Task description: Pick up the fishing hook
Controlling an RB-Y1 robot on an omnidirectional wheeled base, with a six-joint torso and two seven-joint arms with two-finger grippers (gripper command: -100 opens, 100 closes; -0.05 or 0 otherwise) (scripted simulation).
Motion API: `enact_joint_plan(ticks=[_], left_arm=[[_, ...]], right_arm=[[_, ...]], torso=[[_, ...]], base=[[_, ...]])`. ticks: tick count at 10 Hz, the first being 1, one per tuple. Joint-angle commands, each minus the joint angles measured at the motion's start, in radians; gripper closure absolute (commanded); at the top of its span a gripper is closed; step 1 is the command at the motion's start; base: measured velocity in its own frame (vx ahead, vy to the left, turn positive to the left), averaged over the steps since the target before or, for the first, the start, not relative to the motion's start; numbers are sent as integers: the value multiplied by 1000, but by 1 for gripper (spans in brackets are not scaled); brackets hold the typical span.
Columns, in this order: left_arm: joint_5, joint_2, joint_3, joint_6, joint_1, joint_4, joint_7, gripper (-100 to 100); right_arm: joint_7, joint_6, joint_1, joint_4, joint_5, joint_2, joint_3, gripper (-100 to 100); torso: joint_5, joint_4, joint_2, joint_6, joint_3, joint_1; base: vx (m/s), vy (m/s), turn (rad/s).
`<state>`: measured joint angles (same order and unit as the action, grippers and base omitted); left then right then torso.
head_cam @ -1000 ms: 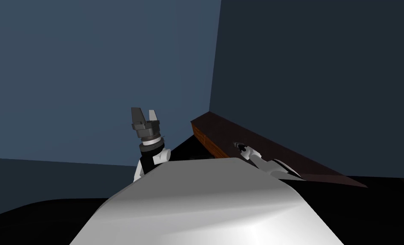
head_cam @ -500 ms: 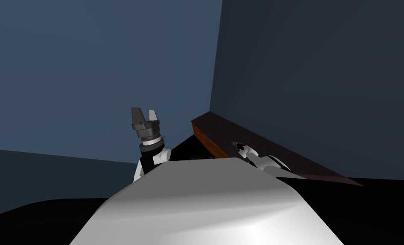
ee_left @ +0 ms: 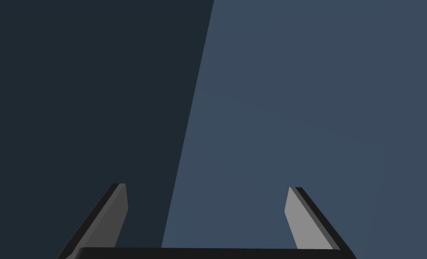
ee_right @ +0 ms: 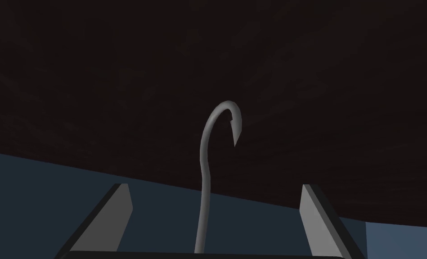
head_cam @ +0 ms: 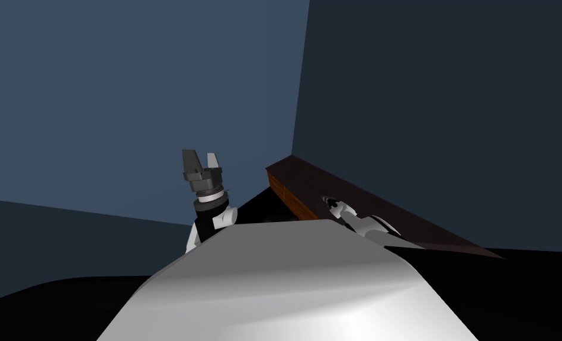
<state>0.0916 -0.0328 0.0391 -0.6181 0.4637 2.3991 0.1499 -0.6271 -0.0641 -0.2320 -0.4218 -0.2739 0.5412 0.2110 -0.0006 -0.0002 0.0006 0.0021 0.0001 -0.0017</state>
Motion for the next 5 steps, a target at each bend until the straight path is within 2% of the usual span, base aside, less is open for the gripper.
enact_joint_plan(ticks=[1, 2, 3, 4, 5], left_arm=[[0, 0, 0, 0, 0, 0, 0, 0], [0, 0, 0, 0, 0, 0, 0, 0], [0, 0, 0, 0, 0, 0, 0, 0], [0, 0, 0, 0, 0, 0, 0, 0], [0, 0, 0, 0, 0, 0, 0, 0]], right_arm=[[-17, -29, -34, 50, -7, -10, -23, -100], [-17, -29, -34, 92, -7, -10, -23, -100], [-26, -36, -37, 88, -11, -15, -36, -100], [-27, -36, -36, 89, -11, -15, -36, 100], [-27, -36, -36, 88, -11, -15, -36, 100]], torso=[[0, 0, 0, 0, 0, 0], [0, 0, -1, -1, 0, 0], [0, 0, 0, 0, 0, 0], [0, 0, 0, 0, 0, 0], [0, 0, 0, 0, 0, 0]], base=[[4, 3, -12], [3, 2, 11], [0, 0, 0], [0, 0, 0], [0, 0, 0]])
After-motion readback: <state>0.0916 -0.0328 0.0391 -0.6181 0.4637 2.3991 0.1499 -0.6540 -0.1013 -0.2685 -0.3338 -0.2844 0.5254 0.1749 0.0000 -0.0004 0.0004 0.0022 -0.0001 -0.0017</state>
